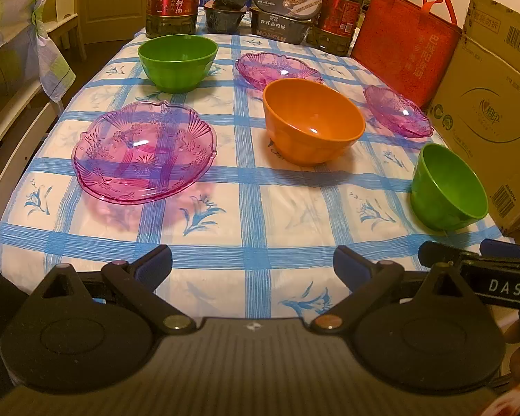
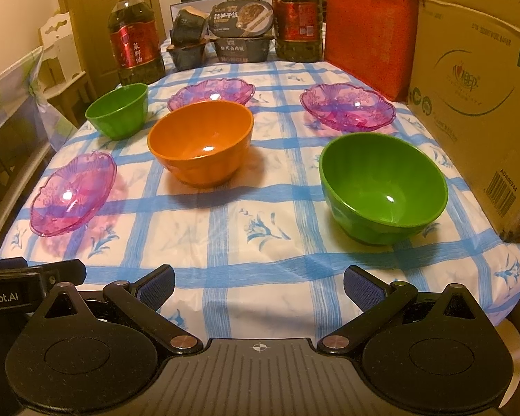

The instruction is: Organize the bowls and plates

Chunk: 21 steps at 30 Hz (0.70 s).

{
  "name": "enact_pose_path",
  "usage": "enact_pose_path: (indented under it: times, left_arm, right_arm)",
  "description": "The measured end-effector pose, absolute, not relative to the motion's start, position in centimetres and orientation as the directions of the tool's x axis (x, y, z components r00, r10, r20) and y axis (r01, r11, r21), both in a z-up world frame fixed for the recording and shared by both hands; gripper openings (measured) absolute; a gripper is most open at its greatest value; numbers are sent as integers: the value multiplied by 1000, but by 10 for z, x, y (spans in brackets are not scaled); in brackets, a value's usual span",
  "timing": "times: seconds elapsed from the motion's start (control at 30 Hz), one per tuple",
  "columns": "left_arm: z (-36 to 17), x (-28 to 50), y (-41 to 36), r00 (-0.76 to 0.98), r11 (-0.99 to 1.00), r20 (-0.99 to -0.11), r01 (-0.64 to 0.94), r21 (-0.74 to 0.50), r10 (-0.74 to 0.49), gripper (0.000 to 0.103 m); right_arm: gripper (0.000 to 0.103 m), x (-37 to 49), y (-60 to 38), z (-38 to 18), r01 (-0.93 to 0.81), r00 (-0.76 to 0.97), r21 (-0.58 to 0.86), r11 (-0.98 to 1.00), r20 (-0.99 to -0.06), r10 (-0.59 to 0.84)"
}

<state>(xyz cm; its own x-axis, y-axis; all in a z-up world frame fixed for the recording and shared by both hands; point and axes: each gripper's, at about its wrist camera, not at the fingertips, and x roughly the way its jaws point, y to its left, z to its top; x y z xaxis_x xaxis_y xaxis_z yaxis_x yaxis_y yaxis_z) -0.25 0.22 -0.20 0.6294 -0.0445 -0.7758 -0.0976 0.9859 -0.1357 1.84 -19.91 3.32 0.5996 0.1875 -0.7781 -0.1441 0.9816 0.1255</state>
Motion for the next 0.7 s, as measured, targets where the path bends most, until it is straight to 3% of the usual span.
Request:
enact_pose_path:
  times: [0.7]
  left_arm:
    - [-3,-3,3,630,986,-775,-98,-136,-44,99]
  right_arm:
    - [103,20,-200,34,-142,603,128,982,-775,188]
